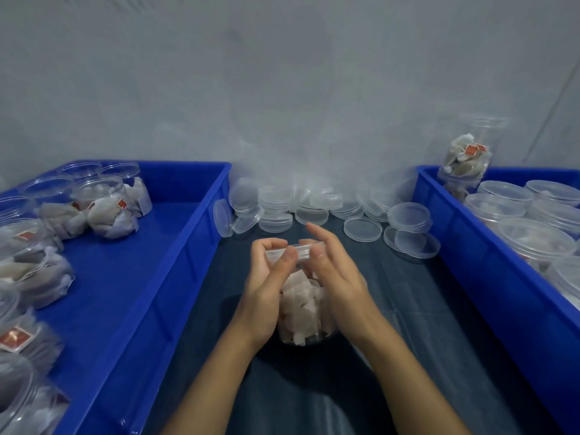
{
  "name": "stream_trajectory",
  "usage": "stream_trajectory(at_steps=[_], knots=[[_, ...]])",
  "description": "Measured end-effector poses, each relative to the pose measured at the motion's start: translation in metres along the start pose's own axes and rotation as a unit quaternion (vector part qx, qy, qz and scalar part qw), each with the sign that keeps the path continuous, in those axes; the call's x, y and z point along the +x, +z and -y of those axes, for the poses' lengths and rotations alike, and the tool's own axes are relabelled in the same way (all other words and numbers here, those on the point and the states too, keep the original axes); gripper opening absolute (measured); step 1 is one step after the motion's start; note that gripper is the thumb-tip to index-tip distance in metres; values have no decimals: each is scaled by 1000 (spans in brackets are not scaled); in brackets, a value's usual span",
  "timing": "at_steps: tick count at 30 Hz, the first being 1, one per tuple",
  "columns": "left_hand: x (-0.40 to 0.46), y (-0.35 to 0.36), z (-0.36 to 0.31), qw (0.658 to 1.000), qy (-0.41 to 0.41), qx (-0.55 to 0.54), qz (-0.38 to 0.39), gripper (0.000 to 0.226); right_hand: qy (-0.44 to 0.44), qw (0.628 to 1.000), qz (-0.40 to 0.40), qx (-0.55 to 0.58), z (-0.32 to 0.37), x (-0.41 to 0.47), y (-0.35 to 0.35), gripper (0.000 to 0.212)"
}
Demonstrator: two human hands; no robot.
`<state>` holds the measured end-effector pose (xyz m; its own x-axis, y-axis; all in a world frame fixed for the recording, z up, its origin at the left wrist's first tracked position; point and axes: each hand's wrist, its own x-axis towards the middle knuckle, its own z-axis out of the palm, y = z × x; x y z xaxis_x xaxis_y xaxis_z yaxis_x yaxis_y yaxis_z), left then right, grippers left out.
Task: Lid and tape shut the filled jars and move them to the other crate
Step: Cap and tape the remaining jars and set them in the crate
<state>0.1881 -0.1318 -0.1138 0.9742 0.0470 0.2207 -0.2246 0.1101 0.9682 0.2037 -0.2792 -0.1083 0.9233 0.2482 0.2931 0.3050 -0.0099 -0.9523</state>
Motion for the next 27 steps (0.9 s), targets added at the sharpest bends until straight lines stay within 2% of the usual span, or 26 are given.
stream_trajectory(at_steps=[5,9,18,27], knots=[[0,-1,4,1000,13,15,-1,59,-25,998,-51,12,-4,1,9,47],[1,-1,5,1000,12,4,-3,58,-34,997,-70,18,-6,2,7,40],[2,-1,6,1000,2,-9,-9,60,-44,996,-73,-6,-9,1,9,43],[4,-1,10,1000,18,19,-14,63,-56,995,-87,12,-8,2,10,34]])
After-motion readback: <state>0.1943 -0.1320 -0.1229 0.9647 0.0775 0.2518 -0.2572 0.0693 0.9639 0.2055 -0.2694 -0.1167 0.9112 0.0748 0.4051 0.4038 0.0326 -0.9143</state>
